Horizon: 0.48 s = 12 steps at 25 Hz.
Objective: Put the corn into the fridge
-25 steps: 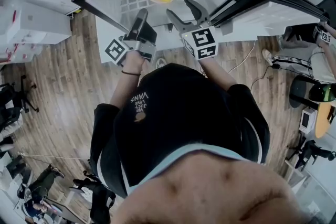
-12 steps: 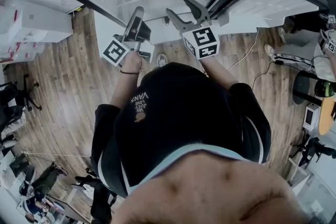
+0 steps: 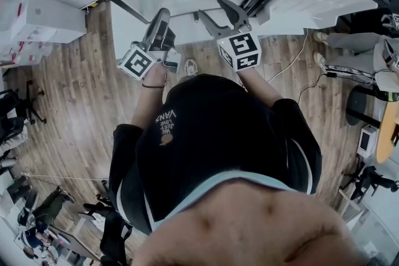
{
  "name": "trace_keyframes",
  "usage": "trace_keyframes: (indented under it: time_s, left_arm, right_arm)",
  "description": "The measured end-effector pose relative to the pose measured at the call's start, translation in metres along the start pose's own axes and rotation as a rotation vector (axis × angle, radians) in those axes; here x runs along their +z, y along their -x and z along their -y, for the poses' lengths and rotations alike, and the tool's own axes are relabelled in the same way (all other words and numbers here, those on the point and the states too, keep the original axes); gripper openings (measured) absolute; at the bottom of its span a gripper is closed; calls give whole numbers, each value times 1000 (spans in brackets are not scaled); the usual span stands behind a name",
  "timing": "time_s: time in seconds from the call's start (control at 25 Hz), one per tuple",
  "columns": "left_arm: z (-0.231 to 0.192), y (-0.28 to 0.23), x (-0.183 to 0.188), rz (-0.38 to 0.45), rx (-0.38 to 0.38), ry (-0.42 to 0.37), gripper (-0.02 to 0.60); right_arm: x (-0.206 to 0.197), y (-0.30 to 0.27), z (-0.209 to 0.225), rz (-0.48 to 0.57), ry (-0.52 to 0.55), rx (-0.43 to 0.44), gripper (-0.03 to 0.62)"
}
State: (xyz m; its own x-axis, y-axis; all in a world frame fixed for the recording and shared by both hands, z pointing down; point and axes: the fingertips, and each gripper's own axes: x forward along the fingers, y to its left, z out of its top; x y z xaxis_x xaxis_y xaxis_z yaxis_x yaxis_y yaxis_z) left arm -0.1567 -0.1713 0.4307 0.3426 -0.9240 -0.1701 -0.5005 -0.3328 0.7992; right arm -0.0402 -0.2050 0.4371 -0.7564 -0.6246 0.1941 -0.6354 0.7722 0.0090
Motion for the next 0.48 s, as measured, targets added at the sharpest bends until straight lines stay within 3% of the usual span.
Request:
trace_keyframes:
  time_s: [0.28, 0.48]
  left_arm:
    - [12, 14, -5, -7, 31, -118, 36]
    - [20, 22, -11, -18, 42, -188, 28]
  right_arm:
    - [2, 16, -5, 20, 2, 11, 217]
    - [2, 27, -9, 27, 1, 23, 143]
